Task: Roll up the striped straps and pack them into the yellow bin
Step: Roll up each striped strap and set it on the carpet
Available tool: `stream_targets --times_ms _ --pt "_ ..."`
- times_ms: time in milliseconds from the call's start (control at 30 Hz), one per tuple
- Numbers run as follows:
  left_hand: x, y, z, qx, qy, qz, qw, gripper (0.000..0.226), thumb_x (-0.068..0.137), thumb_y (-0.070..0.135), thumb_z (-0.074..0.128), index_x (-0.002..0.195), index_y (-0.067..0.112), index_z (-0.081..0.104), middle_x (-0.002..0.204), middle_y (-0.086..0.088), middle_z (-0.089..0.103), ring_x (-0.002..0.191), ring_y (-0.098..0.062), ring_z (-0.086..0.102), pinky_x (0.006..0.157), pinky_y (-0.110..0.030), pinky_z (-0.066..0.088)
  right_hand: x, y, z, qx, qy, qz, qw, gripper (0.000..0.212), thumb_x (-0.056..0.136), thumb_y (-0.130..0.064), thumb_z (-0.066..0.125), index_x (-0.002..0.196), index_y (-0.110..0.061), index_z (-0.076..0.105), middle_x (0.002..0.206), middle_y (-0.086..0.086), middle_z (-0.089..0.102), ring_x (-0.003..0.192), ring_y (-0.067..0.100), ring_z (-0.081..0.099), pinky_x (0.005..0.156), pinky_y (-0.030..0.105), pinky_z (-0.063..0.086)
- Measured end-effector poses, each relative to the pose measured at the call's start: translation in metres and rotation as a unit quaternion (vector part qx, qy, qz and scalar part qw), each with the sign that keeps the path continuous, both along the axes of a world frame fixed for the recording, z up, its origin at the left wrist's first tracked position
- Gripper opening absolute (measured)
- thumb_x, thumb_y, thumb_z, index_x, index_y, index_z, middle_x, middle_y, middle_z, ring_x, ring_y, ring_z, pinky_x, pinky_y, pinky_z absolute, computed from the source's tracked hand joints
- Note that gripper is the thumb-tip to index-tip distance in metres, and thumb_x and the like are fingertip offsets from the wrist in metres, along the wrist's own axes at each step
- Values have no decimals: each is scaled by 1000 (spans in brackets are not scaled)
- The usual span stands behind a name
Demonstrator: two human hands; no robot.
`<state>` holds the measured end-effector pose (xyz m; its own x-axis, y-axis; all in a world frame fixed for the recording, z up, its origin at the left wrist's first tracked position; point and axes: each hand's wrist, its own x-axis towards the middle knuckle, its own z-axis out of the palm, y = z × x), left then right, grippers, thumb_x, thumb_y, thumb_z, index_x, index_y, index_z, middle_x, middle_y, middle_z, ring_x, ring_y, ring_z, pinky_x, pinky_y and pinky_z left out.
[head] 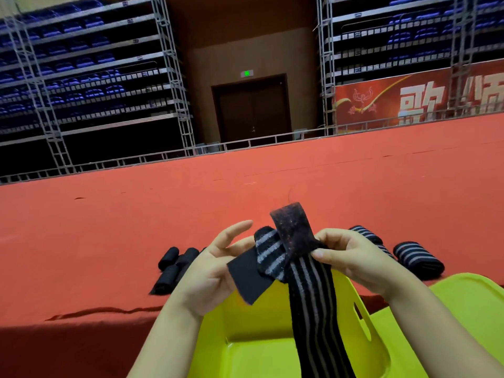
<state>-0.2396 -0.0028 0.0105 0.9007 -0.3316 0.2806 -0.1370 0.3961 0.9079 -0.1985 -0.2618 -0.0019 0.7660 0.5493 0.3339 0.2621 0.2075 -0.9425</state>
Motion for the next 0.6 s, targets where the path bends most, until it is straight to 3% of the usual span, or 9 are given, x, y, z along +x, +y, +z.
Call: stream_targets --times_ms 100,167,200,267,333,467,533,600 --pt "-13 -8 4 84 -45 26 995 68 58 2 86 116 32 70 121 -5 68 107 -27 67 75 -37 57 4 5 -5 9 26 0 1000 50 51 -41 91 83 -9 70 88 10 68 85 20 64 78 26 53" --pt "-16 -10 7 103 -64 46 992 61 51 -6 83 102 28 77 114 1 71 91 -19 71 66 -30 57 6 7 -7 22 44 2 999 50 51 -39 92 84 -7 70 88 10 68 85 20 64 77 26 53" --pt "-16 -11 8 114 -78 51 989 50 50 0 83 93 25 79 116 3 69 91 -18 71 66 -29 57 7 7 -8 25 49 2 999 50 51 -38 92 84 -7 70 87 10 68 85 19 65 76 26 54" --pt "-12 -10 8 146 -117 64 980 31 56 15 89 85 20 78 127 2 61 109 -21 65 81 -38 57 9 6 -9 26 56 0 998 50 52 -37 92 85 -7 69 87 10 68 85 19 65 75 26 53" --pt "-7 -8 7 157 -124 101 974 31 54 32 93 76 19 75 122 6 61 112 -23 60 85 -39 54 9 8 -8 24 61 -4 998 52 52 -37 92 86 -6 68 88 9 68 85 19 65 75 26 53" --pt "-4 -18 10 115 -139 192 965 9 70 19 75 68 27 72 99 14 67 99 -8 61 82 -22 50 6 11 -6 17 52 -20 998 51 56 -37 90 89 -6 67 90 7 68 87 17 64 76 24 53" --pt "-2 -24 10 68 -125 238 961 14 76 14 69 72 27 72 89 1 69 91 -20 62 83 -32 50 0 10 -3 33 39 -26 998 35 63 -29 86 87 -10 70 95 4 70 89 16 65 76 24 53" --pt "-3 -27 10 41 -97 311 945 18 84 12 70 72 24 67 80 -6 66 82 -26 60 79 -44 47 -7 9 2 76 29 -72 994 24 65 -21 83 78 -12 66 91 2 70 80 13 66 67 21 53"
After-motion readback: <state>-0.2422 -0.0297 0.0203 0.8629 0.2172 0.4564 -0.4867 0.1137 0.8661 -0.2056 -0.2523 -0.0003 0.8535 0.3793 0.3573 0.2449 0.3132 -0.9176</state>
